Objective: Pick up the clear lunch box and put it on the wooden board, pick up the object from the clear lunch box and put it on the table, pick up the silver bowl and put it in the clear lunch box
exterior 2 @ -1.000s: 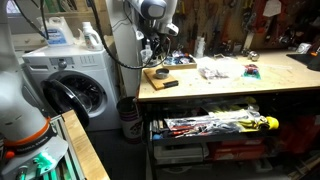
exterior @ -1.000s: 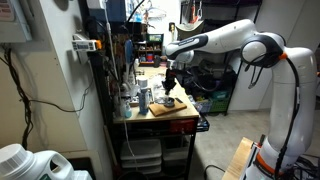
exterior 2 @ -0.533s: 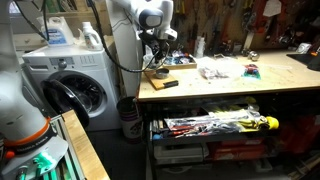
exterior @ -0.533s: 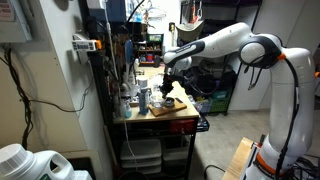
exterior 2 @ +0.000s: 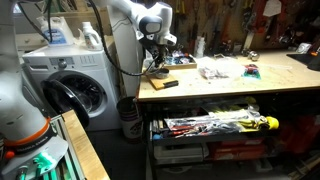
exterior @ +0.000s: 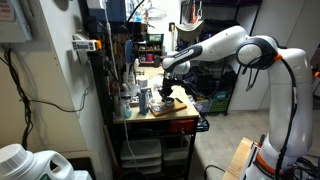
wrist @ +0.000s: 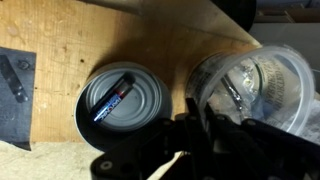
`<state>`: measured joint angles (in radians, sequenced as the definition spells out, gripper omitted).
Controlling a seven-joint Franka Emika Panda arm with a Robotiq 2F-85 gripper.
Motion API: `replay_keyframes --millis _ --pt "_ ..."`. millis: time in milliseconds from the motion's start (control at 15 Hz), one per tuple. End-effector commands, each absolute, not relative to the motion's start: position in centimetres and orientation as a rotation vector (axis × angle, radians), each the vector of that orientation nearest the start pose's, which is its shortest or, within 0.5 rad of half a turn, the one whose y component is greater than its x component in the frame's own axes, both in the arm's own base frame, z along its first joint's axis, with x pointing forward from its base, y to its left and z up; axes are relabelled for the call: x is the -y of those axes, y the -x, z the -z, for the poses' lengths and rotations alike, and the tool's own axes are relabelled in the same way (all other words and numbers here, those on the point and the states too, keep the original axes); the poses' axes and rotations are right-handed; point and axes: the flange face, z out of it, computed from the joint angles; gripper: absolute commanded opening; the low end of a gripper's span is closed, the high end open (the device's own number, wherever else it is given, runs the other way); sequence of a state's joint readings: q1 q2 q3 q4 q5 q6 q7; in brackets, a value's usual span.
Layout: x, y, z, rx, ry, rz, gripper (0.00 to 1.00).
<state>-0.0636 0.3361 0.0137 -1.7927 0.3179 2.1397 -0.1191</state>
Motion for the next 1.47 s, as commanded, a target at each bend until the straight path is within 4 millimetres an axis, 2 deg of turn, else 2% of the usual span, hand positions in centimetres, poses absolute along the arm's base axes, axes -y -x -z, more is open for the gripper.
replay_keyframes --millis 0,533,600,733,800,933,1067,1133,1400 --pt "1.7 -63.8 -36.6 -0.191 2.872 0.051 0.39" --pt "0.6 -63.3 -41.5 -0.153 2.866 0.114 0.98" --pt "0.3 -63.4 -41.8 -0.142 2.868 0.115 0.98" --pt "-0.7 -63.5 -42.1 -0.119 2.879 0.109 0.76" --pt "-1.2 -63.7 -42.0 -0.114 2.888 0.106 0.73" --pt "-2.2 -63.8 -41.3 -0.108 2.9 0.078 0.61" --pt "-3.1 -63.9 -40.7 -0.1 2.915 0.052 0.58" --pt "-3.4 -64.0 -40.2 -0.095 2.927 0.052 0.62" --pt "-4.1 -64.4 -38.5 -0.066 2.965 0.053 0.66"
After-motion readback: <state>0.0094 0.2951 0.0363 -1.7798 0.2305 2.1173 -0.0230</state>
